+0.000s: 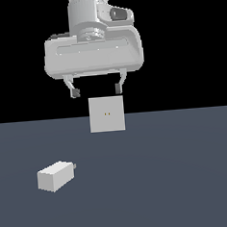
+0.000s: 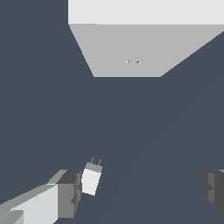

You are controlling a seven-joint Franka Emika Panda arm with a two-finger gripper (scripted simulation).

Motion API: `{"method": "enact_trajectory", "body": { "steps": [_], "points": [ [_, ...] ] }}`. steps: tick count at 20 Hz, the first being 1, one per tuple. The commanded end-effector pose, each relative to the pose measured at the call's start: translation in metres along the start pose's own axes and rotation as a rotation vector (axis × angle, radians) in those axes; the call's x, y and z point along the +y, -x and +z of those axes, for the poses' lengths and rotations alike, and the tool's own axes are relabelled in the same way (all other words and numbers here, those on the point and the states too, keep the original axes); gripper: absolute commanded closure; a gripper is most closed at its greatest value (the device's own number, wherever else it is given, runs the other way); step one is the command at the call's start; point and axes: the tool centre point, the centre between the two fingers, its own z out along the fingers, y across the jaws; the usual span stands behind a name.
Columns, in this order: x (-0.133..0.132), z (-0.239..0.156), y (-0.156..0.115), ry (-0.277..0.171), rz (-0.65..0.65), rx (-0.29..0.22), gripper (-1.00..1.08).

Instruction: Plug the charger into the wall socket.

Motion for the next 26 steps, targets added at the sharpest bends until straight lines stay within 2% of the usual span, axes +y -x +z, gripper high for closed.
{"method": "enact_trajectory", "body": {
  "steps": [1, 13, 26],
  "points": [
    [-0.006, 0.01, 0.011, 0.0, 0.036, 0.007, -0.92],
    [-0.04, 0.063, 0.058, 0.0, 0.22, 0.045, -0.92],
    [-0.058, 0.087, 0.074, 0.002, 0.298, 0.062, -0.92]
  ]
}}
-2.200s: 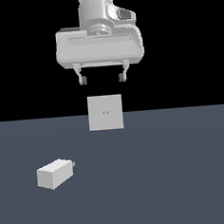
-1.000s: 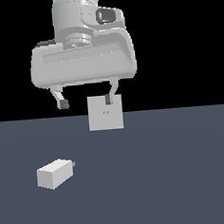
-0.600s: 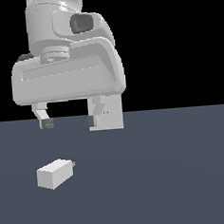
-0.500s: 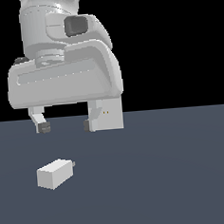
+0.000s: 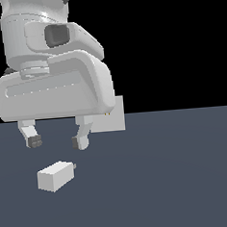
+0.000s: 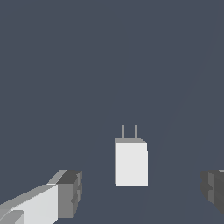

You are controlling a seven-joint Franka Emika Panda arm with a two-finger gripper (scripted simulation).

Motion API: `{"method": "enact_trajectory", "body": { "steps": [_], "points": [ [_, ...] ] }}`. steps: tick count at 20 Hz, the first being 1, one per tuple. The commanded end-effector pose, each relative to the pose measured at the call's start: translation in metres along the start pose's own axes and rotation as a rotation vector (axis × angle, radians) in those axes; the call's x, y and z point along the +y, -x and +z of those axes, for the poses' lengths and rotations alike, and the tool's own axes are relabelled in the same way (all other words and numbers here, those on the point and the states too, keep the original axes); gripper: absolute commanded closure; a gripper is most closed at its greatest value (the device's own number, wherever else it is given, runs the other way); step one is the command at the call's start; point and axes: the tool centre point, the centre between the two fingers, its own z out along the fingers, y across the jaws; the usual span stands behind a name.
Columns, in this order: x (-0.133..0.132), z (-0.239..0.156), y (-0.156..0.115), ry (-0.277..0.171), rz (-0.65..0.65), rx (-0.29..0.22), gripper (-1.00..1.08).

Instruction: Plug the charger into the wall socket.

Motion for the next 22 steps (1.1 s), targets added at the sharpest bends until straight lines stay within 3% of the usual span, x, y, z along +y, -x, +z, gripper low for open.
{"method": "enact_trajectory", "body": {
  "steps": [1, 22],
  "points": [
    [-0.001, 0.001, 0.001, 0.0, 0.006, 0.002, -0.92],
    [-0.001, 0.051, 0.004, 0.0, 0.005, 0.001, -0.92]
  ]
}}
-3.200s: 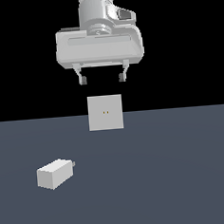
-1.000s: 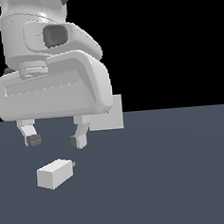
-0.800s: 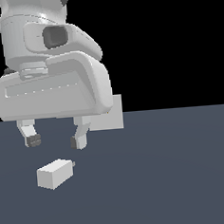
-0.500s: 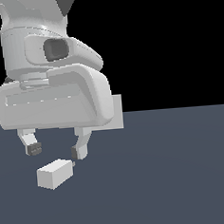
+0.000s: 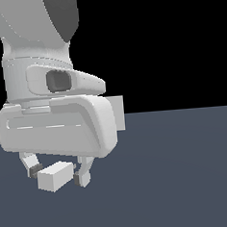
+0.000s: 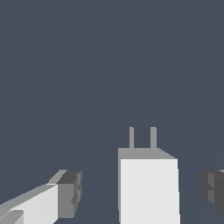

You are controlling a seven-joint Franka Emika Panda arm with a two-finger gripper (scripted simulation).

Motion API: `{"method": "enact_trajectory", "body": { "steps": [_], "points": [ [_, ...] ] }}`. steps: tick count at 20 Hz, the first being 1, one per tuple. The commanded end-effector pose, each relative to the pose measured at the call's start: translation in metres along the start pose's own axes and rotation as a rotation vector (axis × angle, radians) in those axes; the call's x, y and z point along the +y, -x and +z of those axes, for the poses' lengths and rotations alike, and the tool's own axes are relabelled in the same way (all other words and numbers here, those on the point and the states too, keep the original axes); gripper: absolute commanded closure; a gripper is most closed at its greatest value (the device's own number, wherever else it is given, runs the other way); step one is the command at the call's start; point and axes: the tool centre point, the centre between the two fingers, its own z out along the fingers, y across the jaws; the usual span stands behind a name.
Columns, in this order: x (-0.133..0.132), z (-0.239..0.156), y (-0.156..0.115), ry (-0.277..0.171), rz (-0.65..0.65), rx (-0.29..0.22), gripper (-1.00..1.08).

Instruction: Plug the charger into the wall socket.

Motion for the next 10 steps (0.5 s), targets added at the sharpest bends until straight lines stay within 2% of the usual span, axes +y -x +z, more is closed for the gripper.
{"method": "enact_trajectory", "body": {
  "steps": [1, 2, 10],
  "points": [
    [-0.0004, 0.0021, -0.0003, -0.001, 0.0, 0.001, -0.92],
    [-0.0004, 0.0021, -0.0003, -0.001, 0.0, 0.001, 1.08],
    [-0.0004, 0.0021, -0.0003, -0.001, 0.0, 0.001, 1.08]
  ]
}}
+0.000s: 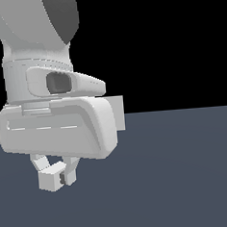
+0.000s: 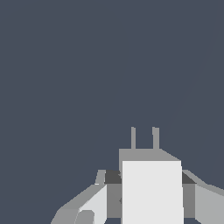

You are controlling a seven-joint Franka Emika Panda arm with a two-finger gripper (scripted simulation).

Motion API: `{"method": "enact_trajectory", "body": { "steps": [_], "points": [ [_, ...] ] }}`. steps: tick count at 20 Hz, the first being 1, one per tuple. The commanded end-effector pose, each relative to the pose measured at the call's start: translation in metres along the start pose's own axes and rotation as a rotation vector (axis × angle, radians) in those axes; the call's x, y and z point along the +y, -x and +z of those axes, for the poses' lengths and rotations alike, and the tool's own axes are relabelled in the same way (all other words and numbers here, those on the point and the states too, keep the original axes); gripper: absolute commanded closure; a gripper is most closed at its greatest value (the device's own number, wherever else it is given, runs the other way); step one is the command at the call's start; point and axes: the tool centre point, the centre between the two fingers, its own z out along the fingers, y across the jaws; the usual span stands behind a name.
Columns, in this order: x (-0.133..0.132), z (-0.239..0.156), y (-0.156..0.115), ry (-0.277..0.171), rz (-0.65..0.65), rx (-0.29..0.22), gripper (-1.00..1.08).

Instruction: Plug the charger into the wall socket.

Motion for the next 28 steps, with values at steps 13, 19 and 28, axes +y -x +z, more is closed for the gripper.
{"method": "enact_trajectory", "body": {
  "steps": [13, 19, 28],
  "points": [
    [0.009, -0.014, -0.021, -0.003, -0.053, 0.001, 1.08],
    [0.018, -0.034, -0.05, -0.008, -0.124, 0.001, 1.08],
    [0.028, -0.066, -0.099, -0.017, -0.243, 0.001, 1.08]
  ]
}}
